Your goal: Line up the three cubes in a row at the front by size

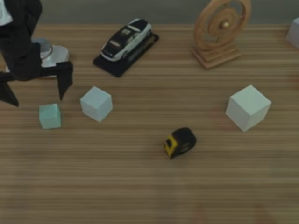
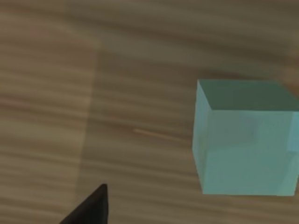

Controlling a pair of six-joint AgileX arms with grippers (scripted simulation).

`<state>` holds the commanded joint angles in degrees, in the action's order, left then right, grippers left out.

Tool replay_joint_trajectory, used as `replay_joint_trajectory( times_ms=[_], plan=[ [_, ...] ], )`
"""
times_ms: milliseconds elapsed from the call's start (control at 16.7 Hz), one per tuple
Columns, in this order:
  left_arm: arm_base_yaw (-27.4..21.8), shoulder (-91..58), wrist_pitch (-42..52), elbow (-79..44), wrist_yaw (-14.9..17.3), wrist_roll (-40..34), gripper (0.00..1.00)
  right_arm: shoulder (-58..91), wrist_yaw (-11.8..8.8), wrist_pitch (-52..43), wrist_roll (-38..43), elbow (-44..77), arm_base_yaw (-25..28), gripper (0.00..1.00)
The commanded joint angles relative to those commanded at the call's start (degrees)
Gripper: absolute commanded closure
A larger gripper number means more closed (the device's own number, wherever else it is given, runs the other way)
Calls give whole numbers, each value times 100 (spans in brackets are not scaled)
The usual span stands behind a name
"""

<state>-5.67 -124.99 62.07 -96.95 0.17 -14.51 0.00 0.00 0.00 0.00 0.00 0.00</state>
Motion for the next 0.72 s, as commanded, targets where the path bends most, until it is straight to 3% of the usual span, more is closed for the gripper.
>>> replay_joint_trajectory(
  times_ms=[420, 720],
  plan=[
    [-14, -642, -1451, 766, 6, 2, 0, 0, 0, 0, 0, 0, 0, 0],
    [-16, -716, -1568, 841, 7, 2, 0, 0, 0, 0, 0, 0, 0, 0]
  ],
)
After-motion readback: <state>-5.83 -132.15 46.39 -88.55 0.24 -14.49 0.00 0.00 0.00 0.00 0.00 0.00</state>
